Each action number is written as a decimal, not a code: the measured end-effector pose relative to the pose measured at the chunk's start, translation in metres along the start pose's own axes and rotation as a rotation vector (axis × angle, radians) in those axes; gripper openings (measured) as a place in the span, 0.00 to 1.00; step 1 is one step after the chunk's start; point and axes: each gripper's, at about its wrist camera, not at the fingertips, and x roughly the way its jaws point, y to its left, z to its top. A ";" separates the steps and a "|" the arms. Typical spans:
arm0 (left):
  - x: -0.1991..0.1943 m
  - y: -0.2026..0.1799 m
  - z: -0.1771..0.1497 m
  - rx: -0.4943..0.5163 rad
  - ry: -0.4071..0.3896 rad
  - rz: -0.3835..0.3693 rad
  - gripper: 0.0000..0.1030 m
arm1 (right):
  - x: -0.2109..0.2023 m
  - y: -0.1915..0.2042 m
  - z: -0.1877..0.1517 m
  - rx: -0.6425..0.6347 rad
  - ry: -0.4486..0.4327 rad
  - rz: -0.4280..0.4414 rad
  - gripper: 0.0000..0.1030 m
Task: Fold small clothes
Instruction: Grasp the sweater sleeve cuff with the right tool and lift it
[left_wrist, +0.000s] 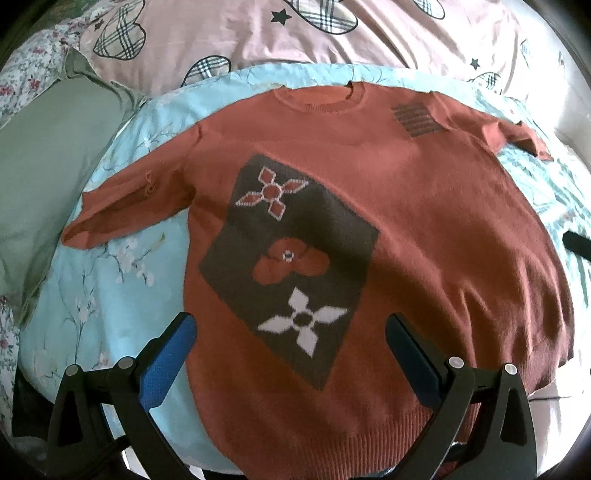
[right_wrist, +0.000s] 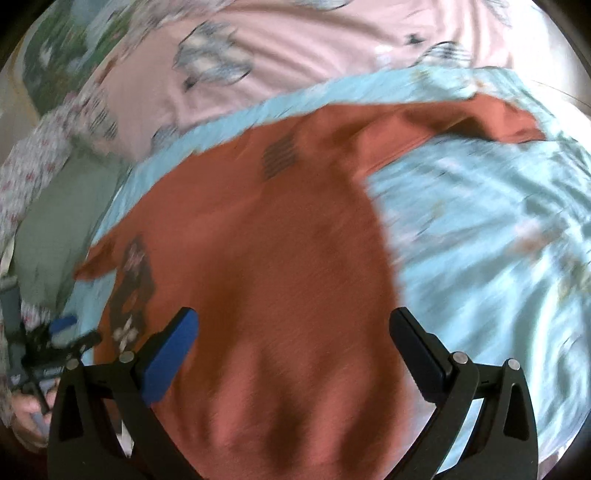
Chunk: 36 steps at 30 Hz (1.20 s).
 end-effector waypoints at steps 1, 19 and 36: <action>0.001 0.001 0.004 -0.002 -0.003 0.002 0.99 | 0.000 -0.016 0.012 0.028 -0.018 -0.009 0.97; 0.062 -0.024 0.046 0.019 0.102 0.002 0.99 | 0.082 -0.320 0.206 0.587 -0.177 -0.280 0.40; 0.077 -0.017 0.043 -0.033 0.142 -0.067 0.99 | 0.082 -0.085 0.231 0.172 -0.221 0.152 0.04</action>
